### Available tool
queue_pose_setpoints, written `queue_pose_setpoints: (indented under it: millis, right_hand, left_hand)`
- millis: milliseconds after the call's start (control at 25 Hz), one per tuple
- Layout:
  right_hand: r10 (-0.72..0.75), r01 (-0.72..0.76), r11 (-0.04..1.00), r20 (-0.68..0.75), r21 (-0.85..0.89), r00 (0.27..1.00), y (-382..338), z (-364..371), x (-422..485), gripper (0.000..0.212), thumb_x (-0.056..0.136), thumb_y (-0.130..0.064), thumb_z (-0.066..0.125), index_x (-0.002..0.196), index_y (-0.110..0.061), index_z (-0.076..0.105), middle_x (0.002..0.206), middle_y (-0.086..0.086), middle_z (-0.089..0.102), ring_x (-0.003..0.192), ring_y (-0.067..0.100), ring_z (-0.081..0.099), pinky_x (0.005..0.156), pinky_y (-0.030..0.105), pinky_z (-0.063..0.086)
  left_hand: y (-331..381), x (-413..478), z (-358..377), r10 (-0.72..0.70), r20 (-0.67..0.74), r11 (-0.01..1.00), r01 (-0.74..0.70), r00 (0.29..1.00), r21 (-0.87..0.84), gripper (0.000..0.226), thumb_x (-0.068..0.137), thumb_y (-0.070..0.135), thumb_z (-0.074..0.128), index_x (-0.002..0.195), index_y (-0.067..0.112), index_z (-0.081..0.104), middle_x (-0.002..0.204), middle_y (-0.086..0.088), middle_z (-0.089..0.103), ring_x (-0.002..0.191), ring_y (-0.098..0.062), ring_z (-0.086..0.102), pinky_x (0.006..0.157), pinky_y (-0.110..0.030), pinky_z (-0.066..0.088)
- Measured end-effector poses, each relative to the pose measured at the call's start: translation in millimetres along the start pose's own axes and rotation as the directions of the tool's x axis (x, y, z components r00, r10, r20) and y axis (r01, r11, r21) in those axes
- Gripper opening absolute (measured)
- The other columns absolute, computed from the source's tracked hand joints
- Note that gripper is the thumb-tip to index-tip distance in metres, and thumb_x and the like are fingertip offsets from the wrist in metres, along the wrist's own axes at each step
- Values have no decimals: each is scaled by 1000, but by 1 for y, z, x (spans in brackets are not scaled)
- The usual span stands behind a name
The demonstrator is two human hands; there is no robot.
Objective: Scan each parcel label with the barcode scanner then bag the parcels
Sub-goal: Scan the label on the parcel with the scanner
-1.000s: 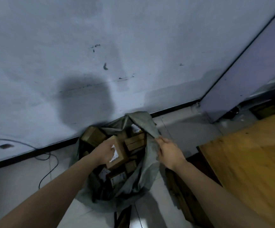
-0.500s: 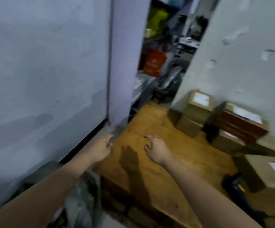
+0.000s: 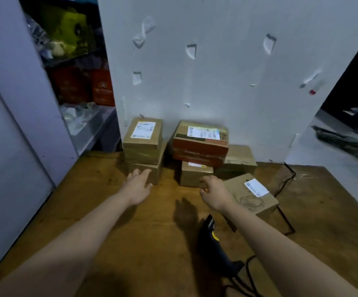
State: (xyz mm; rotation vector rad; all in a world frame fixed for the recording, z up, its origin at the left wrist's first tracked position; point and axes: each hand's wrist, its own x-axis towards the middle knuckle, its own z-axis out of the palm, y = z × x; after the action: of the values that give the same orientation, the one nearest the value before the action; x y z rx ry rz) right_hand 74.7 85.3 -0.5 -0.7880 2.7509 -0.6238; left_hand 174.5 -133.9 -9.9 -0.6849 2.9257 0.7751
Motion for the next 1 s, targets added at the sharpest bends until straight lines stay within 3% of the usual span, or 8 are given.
queue_pose_setpoints:
  millis: [320,480,600,760,920,1000]
  right_hand:
    - [195,-161,962,-136,222,971,44,-36,86,35,89,-14,56,124,-19,56,129,3,56,116,20,55,95,34,49]
    - [329,-250,899,-179,360,927,61,-44,130,43,88,-14,58,129,-15,46,128,7,57,114,25,57,92,35,50]
    - [454,-315,739,-94,596,886,67,-38,153,41,89,-23,61,126,-14,46,124,5,60,116,25,58,90,34,49]
    - [533,-329,441,51,835,844,64,-27,157,47,90,-37,59,130,-19,46,119,-1,58,117,21,54,91,35,45]
    - [618,-262,167,106,951,779,62,-29,143,78,80,-51,65,145,-25,29,134,7,52,121,29,52,103,49,42]
    - [643,-226,77,125,971,755,57,-31,127,84,75,-49,71,144,-29,28,129,8,53,113,32,57,97,53,47]
  left_hand:
    - [62,95,-13,150,-3,974,-149,989,-172,56,95,17,50,147,18,29,150,-6,33,139,-23,33,114,-37,30]
    - [79,147,-15,53,14,956,-46,998,-290,55,94,17,52,144,17,30,149,-10,33,138,-26,35,113,-39,29]
    - [79,178,-16,27,31,961,-17,999,-277,55,91,15,56,141,15,32,145,-10,41,133,-26,41,109,-38,34]
    - [86,185,-7,16,67,905,14,998,-425,58,88,9,61,140,14,35,137,-8,50,127,-24,47,102,-33,39]
    - [74,158,10,-156,110,753,191,982,-630,64,82,42,65,133,9,46,129,-12,58,116,-28,57,100,-45,46]
    - [68,132,15,-157,158,693,223,975,-686,47,85,47,60,107,7,63,104,-13,68,100,-31,63,93,-45,51]
